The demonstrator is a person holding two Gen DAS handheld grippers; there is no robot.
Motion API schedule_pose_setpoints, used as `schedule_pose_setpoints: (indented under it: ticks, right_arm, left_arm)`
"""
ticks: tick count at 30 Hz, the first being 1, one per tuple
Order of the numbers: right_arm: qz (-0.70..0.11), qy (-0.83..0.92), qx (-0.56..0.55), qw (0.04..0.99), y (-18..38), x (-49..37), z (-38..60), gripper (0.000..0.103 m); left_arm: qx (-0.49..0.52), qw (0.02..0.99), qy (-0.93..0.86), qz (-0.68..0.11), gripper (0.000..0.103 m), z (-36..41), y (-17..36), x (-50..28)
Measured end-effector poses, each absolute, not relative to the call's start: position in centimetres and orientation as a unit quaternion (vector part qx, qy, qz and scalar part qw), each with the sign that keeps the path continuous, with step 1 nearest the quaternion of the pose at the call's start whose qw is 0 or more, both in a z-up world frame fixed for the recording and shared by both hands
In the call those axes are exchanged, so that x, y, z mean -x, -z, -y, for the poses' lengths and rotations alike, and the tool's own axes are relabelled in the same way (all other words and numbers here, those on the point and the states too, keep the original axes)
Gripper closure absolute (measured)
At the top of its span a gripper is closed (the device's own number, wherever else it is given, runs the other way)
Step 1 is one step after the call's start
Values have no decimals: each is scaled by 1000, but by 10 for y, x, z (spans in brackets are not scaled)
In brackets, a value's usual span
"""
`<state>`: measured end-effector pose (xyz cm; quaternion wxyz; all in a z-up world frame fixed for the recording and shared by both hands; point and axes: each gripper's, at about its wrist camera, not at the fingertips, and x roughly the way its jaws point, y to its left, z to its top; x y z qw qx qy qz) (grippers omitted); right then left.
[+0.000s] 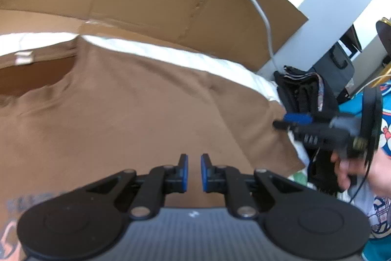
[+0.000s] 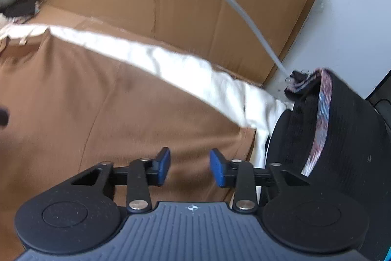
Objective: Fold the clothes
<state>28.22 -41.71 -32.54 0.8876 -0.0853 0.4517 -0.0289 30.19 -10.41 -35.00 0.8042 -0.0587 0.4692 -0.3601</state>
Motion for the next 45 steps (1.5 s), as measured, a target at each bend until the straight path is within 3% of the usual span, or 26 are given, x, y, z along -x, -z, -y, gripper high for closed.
schedule_pose_setpoints:
  ticks: [5,16,24,31,35,36,38,41,45]
  right_arm:
    - [-464,33,100,879,352,-276,426,80]
    - [-459,73,214,859,361,-258,421,82]
    - [-454,45,146,878,331,-227,420,81]
    - [-469,50,119,874,347,-212,423,65]
    - [-477,47,94,873,357,-211,427,66]
    - [-475,45,94,874,358,-210,427,67]
    - [-472,41,100,875,358,-208,426,83]
    - [-469,39,117,874,356,-204,423,98]
    - [-483,70,111,866,355,-200,431,103]
  left_arm:
    - [48,802,371,-465,93,120,347,-301]
    - [46,795,373,-477,93,126,357,-292]
    - [45,782,399,-477,93,145,361,-286]
    - [21,771,425,-474,93,164,361,-275]
    - [13,765,429,-480,93,168,367,-270]
    - [12,765,429,-481,93,169,368,-269]
    - [12,763,430,-483,93,170,370,-268]
    - [12,760,432,-485,93,171,372,-267]
    - [12,757,439,-484,93,176,372,-264]
